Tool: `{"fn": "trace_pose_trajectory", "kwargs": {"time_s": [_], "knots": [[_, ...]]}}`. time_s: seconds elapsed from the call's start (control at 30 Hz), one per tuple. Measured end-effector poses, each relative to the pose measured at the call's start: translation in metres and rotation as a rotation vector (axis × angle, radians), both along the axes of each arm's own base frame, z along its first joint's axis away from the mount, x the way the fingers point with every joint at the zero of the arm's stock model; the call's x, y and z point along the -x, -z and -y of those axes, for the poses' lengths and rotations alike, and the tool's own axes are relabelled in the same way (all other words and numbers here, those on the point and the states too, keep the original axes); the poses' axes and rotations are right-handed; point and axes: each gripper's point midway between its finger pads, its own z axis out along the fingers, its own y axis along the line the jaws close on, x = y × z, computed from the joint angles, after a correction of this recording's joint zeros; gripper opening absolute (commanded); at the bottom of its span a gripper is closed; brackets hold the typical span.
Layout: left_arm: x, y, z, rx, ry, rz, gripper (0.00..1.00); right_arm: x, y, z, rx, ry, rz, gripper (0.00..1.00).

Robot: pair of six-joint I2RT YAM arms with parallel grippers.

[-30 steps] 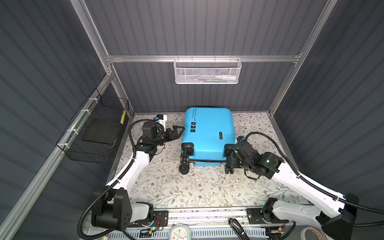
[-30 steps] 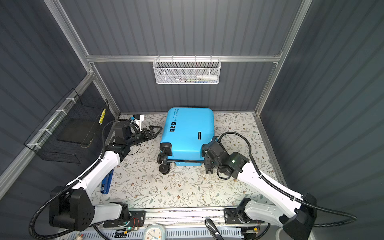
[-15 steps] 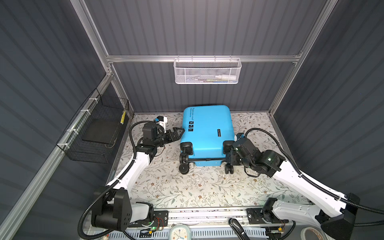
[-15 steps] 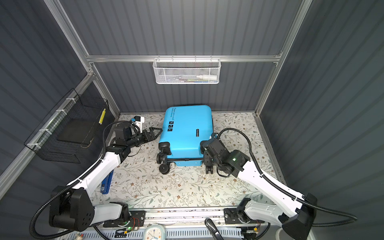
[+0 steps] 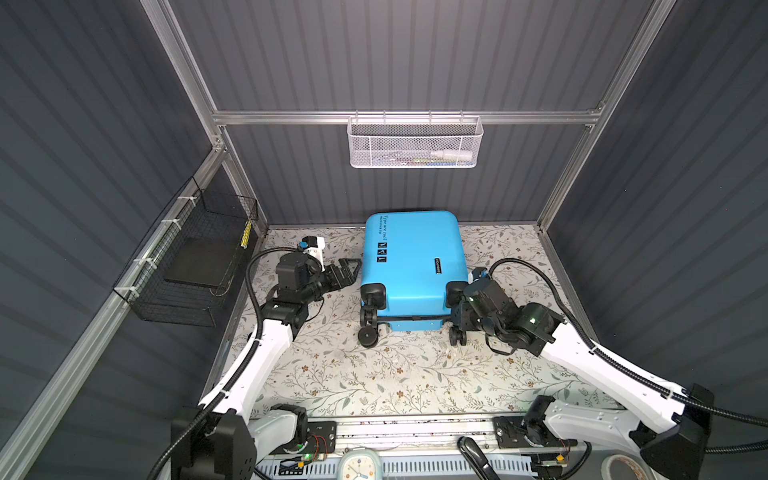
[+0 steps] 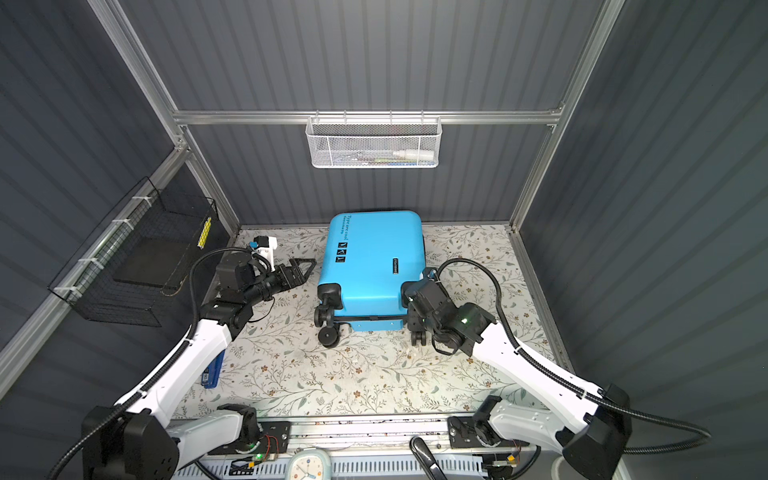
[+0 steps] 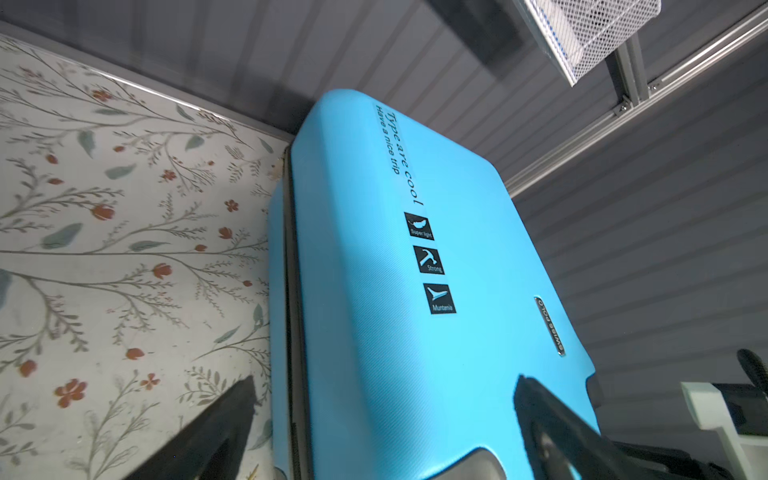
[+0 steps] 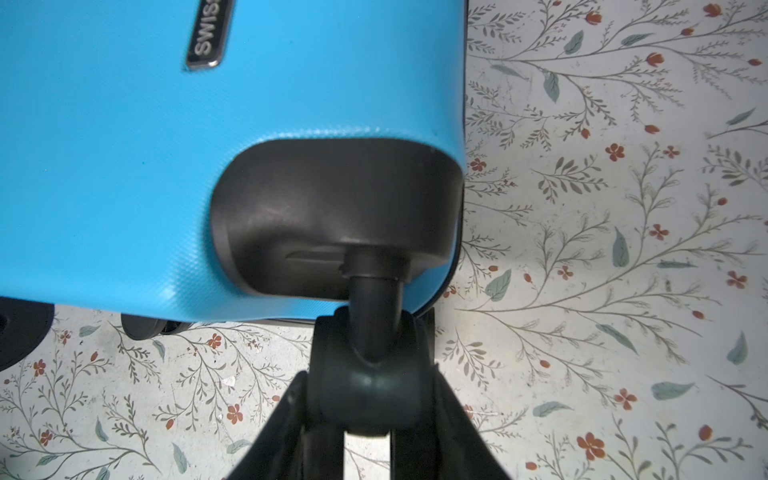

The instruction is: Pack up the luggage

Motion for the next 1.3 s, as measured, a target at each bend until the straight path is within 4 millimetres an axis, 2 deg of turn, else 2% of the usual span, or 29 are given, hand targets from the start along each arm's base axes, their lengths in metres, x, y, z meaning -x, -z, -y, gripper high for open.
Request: {"fn": "trace_pose_trajectory", "kwargs": {"time_s": [0.1,0.17,0.33,0.43,0.7,0.97,1.07,1.2,1.3], "knots": [[0.01,0.014,-0.013,-0.033,-0.059,-0.009,1.0,-0.003,0.0,-0.001,-0.017,-0.005,0.004,0.0],[0.018,0.034,-0.022,-0.055,-0.093,-0.042,1.0,-0.005,0.0,-0.001,-0.026,-0.007,0.006,0.0],[0.047,0.1,-0.04,-0.096,-0.168,-0.172,1.0,-0.012,0.002,0.002,-0.076,0.002,0.008,0.0],[0.063,0.121,-0.046,-0.102,-0.19,-0.212,1.0,-0.019,0.001,0.007,-0.127,0.008,0.022,0.0],[0.074,0.127,-0.043,-0.081,-0.165,-0.194,1.0,-0.029,0.001,0.02,-0.149,0.011,0.022,0.0],[0.077,0.155,-0.03,-0.06,-0.105,-0.155,0.99,-0.035,0.001,0.024,-0.143,-0.001,0.02,0.0],[0.08,0.164,-0.012,-0.098,-0.05,-0.112,0.98,-0.035,0.001,0.025,-0.139,-0.006,0.015,0.0],[0.08,0.165,0.014,-0.145,0.045,-0.027,0.97,-0.037,0.003,0.026,-0.143,-0.012,0.007,0.0],[0.082,0.175,0.014,-0.167,0.059,0.021,0.95,-0.043,0.002,0.027,-0.151,-0.009,0.01,0.0]]}}
